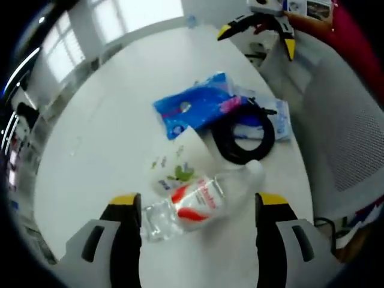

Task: Arrange the tabletop items into an orderly group along one side of the table until the central work area is clear of visible clutter.

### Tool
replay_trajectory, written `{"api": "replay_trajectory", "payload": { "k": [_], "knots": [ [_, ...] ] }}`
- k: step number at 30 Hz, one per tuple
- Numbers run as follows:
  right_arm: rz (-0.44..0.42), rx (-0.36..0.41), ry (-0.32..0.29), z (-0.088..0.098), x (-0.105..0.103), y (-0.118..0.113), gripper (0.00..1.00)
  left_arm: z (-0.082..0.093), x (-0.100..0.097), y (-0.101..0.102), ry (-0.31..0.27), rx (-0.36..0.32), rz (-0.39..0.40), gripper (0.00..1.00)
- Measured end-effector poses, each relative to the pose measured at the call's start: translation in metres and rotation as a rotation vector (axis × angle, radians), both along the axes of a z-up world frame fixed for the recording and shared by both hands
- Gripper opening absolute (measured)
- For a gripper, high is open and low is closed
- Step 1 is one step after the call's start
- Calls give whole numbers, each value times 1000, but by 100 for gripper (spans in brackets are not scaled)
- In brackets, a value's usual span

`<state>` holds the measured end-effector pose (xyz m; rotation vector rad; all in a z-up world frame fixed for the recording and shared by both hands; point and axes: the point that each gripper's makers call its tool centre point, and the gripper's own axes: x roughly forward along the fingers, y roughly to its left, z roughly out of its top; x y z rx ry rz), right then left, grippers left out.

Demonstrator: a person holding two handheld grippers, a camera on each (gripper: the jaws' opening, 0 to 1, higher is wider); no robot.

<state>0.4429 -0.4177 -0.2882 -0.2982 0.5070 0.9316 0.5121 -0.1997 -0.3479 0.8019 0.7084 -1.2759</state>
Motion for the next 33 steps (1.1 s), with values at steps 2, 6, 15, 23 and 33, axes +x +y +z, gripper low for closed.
{"api": "replay_trajectory", "payload": {
  "k": [2, 6, 15, 23, 33],
  "knots": [
    [-3, 1, -1, 0, 1, -1, 100, -4, 0, 1, -1, 23, -24, 73],
    [-10, 3, -6, 1, 3, -2, 100, -8, 5, 0, 9, 36, -42, 72],
    [-16, 8, -7, 0, 4, -3, 100, -15, 10, 0, 23, 51, -54, 70],
    [-18, 10, -8, 1, 4, -3, 100, -23, 8, 2, 31, 80, -73, 71],
    [-11, 11, -9, 1, 4, -2, 100, -22, 3, 8, 36, 81, -56, 69]
  ]
}}
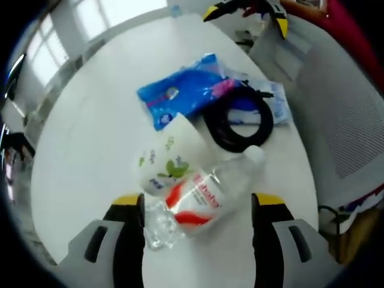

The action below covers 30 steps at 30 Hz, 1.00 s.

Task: Arrange the tabletop items into an orderly group along one side of the table until the central work area is clear of visible clutter.

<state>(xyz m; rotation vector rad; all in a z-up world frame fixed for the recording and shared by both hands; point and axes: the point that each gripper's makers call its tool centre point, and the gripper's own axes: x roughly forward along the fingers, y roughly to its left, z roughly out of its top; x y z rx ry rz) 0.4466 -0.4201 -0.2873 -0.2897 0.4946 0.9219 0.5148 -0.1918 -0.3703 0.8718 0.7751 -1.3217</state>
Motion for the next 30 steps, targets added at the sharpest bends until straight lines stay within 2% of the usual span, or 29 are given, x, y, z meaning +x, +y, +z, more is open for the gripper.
{"api": "replay_trajectory", "payload": {
  "k": [10, 16, 30],
  "knots": [
    [3, 0, -4, 1, -1, 0, 100, -4, -16, 8, 29, 12, 11, 65],
    [3, 1, -4, 1, -1, 0, 100, -4, -16, 8, 29, 11, 14, 64],
    [-6, 5, -3, 3, 0, 0, 100, -11, -13, 4, -22, 62, -120, 53]
  ]
}}
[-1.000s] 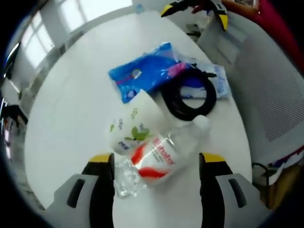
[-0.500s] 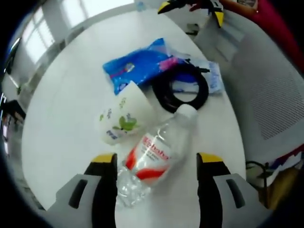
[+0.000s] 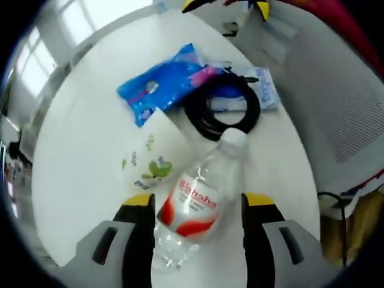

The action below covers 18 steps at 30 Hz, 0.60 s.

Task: Arrange the tabletop items into an orderly group along one side of the table until the central work area is clear of visible clutter.

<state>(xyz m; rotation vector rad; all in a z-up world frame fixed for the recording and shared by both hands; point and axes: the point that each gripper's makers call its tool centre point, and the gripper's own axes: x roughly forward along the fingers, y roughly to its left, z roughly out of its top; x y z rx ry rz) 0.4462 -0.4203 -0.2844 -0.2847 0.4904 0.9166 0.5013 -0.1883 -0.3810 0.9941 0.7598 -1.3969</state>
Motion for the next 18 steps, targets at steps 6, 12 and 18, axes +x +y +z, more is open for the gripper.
{"api": "replay_trajectory", "payload": {
  "k": [6, 12, 18],
  "knots": [
    [-5, 8, 0, 1, 1, 0, 100, 0, -2, 0, 2, 8, -26, 48],
    [-7, 16, 0, 2, 1, 1, 100, 0, -7, 4, 43, 27, 15, 46],
    [-6, 19, 1, 2, 0, 1, 100, -1, -9, 4, 34, 32, 6, 47]
  ]
}}
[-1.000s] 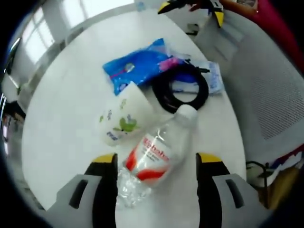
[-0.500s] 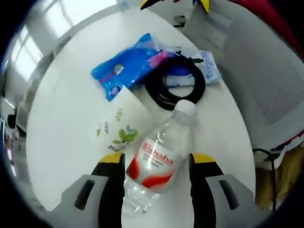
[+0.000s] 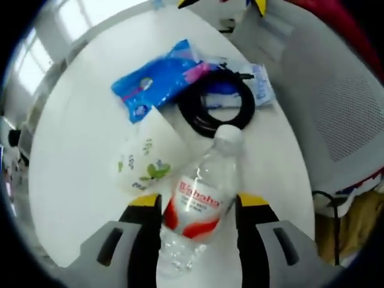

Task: Arrange the tabletop items into an orderly group along one side of the table until the central work area is clear of visible clutter.

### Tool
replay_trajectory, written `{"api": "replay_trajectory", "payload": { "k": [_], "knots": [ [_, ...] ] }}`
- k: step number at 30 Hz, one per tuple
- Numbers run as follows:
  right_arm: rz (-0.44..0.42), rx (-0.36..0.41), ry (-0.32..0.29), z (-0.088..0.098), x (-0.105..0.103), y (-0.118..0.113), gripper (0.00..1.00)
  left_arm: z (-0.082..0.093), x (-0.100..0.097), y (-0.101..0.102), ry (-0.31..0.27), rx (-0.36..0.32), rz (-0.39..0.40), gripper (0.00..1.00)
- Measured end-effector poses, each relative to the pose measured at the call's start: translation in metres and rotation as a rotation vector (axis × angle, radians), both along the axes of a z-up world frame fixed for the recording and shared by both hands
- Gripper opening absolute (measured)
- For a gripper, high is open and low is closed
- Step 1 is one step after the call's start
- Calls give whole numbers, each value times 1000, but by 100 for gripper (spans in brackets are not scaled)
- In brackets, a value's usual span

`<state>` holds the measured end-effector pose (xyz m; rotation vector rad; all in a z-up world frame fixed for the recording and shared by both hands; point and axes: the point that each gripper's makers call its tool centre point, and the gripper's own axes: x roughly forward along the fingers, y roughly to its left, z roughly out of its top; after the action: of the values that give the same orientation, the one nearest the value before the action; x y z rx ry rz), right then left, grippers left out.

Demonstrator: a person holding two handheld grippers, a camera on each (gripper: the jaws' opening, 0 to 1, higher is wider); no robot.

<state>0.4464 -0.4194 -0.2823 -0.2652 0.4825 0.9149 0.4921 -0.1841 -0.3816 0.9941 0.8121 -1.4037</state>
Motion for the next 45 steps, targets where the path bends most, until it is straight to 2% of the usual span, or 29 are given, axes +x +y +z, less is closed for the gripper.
{"api": "replay_trajectory", "payload": {
  "k": [4, 7, 13, 16, 25, 34, 45],
  "knots": [
    [0, 1, 1, 0, 0, 0, 100, -4, -3, 2, -35, 36, -81, 49],
    [-1, 2, 1, 0, 1, -1, 100, -2, 0, 1, -43, 30, -85, 44],
    [-6, 7, 3, 0, 2, -1, 100, -3, -5, -3, -35, 19, -114, 46],
    [-8, 12, 3, 1, 2, -1, 100, -4, -4, -3, -51, 32, -135, 42],
    [-12, 16, 3, 1, 3, -2, 100, -4, -6, -4, -48, 32, -158, 41],
    [-9, 17, 3, 2, 2, -1, 100, 0, -15, -2, -25, 4, -130, 38],
    [4, 9, 9, 0, -1, 1, 100, 16, -23, -2, -40, -65, -81, 36]
  ]
}}
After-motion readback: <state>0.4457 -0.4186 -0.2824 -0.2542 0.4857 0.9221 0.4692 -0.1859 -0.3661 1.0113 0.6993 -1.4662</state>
